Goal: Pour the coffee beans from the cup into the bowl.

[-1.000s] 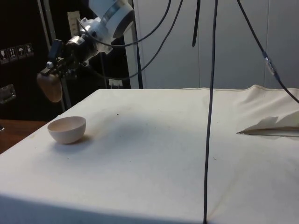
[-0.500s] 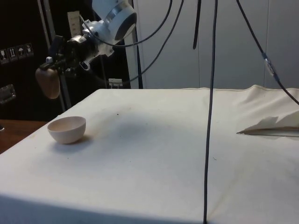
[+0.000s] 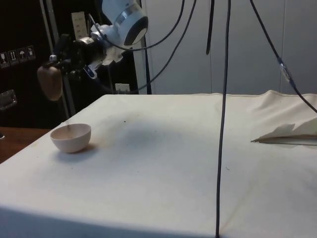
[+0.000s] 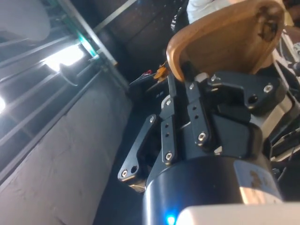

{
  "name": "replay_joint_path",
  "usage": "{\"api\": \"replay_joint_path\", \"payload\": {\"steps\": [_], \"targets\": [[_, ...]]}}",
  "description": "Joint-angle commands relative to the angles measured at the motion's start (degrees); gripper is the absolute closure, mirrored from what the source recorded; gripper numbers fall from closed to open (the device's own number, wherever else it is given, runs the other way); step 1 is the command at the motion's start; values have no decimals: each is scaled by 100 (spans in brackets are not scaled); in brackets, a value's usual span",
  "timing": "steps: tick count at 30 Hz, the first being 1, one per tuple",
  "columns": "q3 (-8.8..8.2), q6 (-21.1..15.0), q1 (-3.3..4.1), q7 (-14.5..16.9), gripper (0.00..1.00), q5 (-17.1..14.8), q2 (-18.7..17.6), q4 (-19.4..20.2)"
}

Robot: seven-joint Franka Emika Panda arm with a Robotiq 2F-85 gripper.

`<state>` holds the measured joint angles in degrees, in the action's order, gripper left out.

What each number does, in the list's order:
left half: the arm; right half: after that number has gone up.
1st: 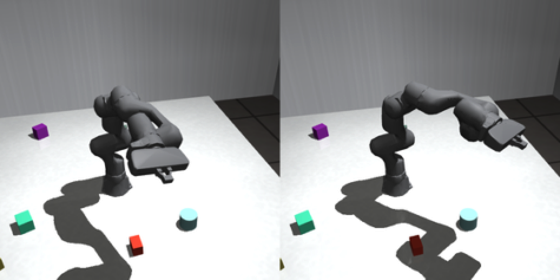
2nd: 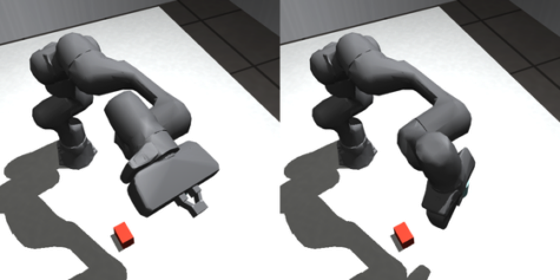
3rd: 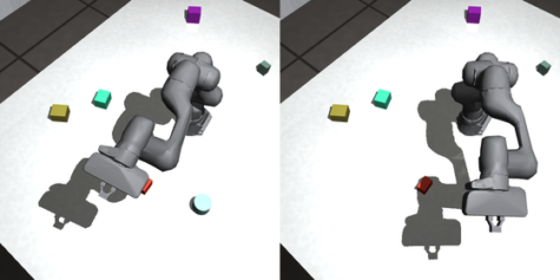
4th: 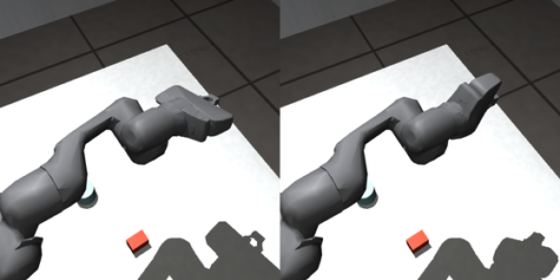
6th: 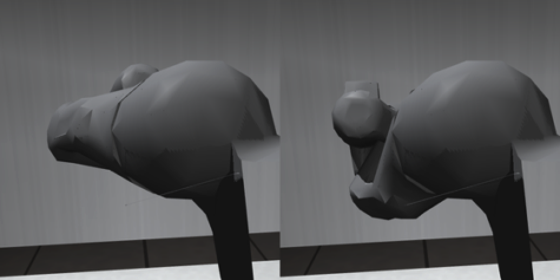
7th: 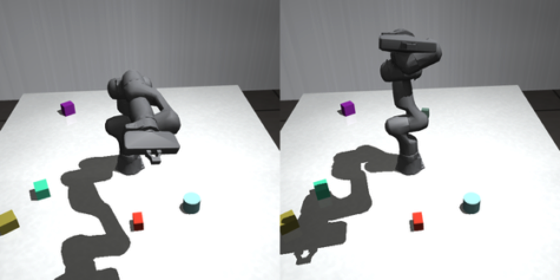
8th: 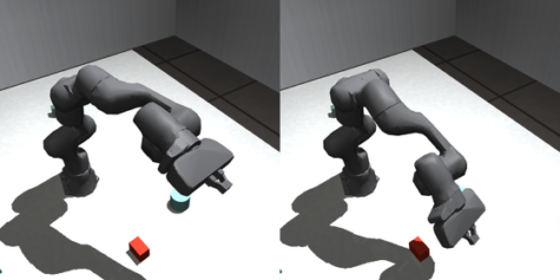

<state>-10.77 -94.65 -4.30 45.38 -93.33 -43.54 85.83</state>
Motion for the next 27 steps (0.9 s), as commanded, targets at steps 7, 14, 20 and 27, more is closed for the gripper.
{"api": "replay_joint_path", "payload": {"steps": [7,14,20,27], "targets": [[-40,246,-23,-17,100,-275,-23,40],[-115,407,0,0,100,-430,-34,74],[-138,602,-17,-23,100,-647,-52,115],[-172,779,-23,-17,100,-842,-74,155]]}}
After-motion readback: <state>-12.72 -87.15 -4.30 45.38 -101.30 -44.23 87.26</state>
